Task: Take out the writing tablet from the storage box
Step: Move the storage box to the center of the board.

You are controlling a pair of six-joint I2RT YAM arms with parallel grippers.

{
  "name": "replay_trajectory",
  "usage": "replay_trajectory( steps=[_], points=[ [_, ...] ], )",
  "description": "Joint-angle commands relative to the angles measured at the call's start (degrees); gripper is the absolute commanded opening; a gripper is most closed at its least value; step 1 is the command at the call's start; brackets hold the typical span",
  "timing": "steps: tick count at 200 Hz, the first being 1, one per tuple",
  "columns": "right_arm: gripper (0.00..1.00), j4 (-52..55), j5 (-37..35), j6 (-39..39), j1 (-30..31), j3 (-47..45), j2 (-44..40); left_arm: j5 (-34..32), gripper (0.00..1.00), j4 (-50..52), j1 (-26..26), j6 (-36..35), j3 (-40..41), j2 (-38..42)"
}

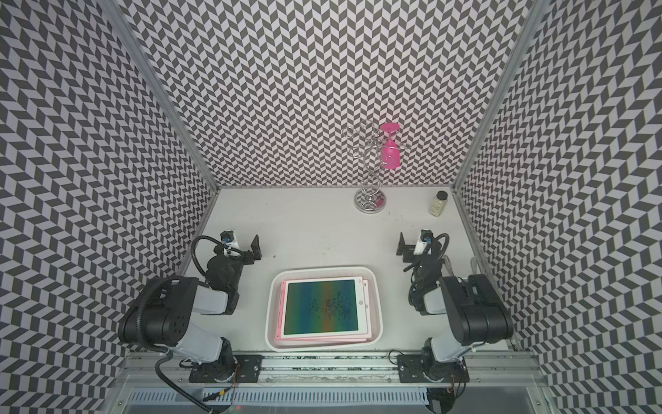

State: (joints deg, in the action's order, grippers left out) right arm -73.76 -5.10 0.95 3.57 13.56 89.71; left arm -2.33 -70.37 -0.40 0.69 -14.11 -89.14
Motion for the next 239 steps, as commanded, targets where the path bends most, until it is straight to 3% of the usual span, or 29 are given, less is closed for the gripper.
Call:
replay_trajectory(
  steps=[1, 136, 159, 191, 223, 239],
  points=[
    [0.99, -3.49, 0.19, 0.2, -0.24, 0.14, 0.34, -0.49, 1.0, -1.17, -0.39, -0.6, -0.75, -0.04],
    [0.99, -3.45, -0.49, 0.06, -0.24, 0.25, 0.05, -1.19, 1.0, -1.39, -0.51, -0.75, -1.18, 0.32],
    [0.99, 4.04, -1.96, -0.58, -0.18, 2.76, -2.72, -3.67, 0.99, 16.34, -1.25, -0.05, -7.93, 5.42],
    [0.99, 13.67, 0.19, 2.28, 1.26, 6.96, -5.03, -6.15, 1.0, 23.47, -3.52, -0.84, -11.14, 8.07],
    [0.99, 31.59, -1.79, 1.35, 3.7, 15.65, -7.68, -6.19, 1.0, 48.35, -4.69, 6.08, -23.62, 9.02],
    [0.99, 44.19, 1.28, -2.34, 4.3, 21.73, -7.94, -4.88, 1.0, 53.6, -5.62, 10.09, -25.59, 8.88]
  ],
)
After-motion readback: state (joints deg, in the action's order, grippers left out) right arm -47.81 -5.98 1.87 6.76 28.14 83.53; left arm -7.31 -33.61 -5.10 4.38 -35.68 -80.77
